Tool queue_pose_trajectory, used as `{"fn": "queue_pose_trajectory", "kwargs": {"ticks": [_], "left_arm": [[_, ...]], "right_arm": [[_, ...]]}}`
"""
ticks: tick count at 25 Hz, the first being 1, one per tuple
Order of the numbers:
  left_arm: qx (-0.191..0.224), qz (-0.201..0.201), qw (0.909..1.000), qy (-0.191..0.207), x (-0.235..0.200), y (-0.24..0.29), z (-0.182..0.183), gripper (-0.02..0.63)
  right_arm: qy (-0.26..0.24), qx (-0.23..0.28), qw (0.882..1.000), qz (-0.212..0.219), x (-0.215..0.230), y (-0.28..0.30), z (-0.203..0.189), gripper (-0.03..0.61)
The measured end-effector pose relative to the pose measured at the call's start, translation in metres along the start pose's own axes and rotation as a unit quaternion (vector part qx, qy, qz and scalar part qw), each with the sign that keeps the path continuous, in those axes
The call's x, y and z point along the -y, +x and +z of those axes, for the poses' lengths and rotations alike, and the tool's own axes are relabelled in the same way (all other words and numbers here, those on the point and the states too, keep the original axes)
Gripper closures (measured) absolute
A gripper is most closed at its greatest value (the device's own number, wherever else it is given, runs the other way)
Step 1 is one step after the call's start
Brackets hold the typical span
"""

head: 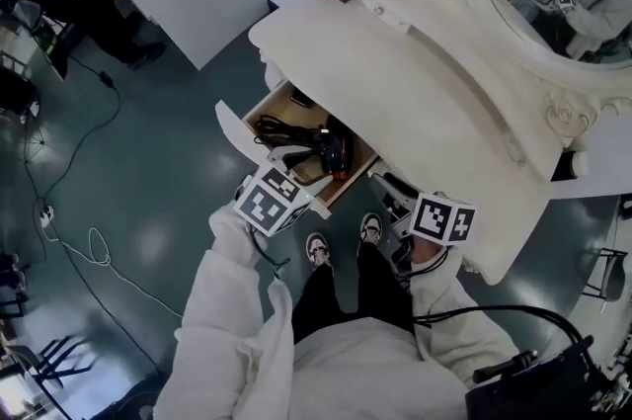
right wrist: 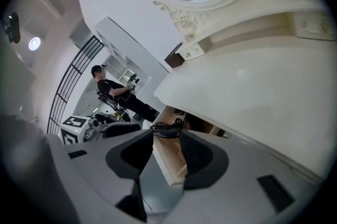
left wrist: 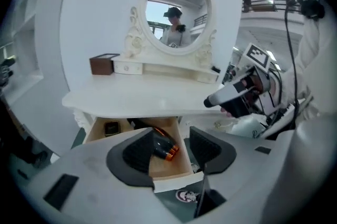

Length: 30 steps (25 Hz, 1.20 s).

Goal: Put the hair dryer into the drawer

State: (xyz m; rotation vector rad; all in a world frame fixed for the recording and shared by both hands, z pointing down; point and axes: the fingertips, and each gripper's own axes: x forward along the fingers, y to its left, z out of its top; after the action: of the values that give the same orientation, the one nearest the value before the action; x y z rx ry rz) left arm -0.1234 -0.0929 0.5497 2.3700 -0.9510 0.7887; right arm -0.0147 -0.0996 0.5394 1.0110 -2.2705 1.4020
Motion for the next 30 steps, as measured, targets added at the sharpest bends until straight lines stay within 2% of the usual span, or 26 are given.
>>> {"fn": "queue_pose_trajectory", "kwargs": {"ticks": [1, 4, 7, 11, 14, 17, 23, 28, 30], "left_arm": [[0.019, 0.015, 0.9996, -0.017, 0.002, -0.005, 0.005, 0.419], [0.072, 0.035, 0.9925, -0.092, 0.005, -0.021, 0.015, 0.431], [0.1, 0.059, 0.9815, -0.152, 0.007, -0.037, 0.015, 0.462], [0.092, 0.123, 0.9653, -0.211, 0.008, -0.055, -0.005, 0.561], [0.077, 0.154, 0.9546, -0.243, 0.012, -0.067, -0.018, 0.592], [0.086, 0.158, 0.9471, -0.266, 0.017, -0.077, -0.02, 0.606], [0.114, 0.158, 0.9396, -0.282, 0.027, -0.09, -0.021, 0.607], [0.141, 0.168, 0.9278, -0.302, 0.032, -0.097, -0.018, 0.607], [0.139, 0.176, 0.9275, -0.299, 0.037, -0.099, -0.017, 0.607]], "right_arm": [[-0.004, 0.0, 1.0, -0.001, -0.004, 0.001, -0.001, 0.359], [-0.017, 0.001, 1.0, 0.0, -0.018, 0.006, 0.0, 0.362], [-0.028, 0.004, 1.0, 0.003, -0.035, 0.01, 0.002, 0.365], [-0.037, 0.006, 0.999, 0.006, -0.054, 0.01, -0.003, 0.374], [-0.039, 0.009, 0.999, 0.008, -0.065, 0.011, -0.006, 0.389], [-0.043, 0.017, 0.999, 0.002, -0.069, 0.012, -0.003, 0.412], [-0.055, 0.019, 0.998, -0.023, -0.07, 0.008, -0.008, 0.5], [-0.082, 0.026, 0.996, -0.025, -0.077, 0.002, -0.011, 0.509], [-0.088, 0.033, 0.995, -0.023, -0.081, -0.002, -0.01, 0.509]]}}
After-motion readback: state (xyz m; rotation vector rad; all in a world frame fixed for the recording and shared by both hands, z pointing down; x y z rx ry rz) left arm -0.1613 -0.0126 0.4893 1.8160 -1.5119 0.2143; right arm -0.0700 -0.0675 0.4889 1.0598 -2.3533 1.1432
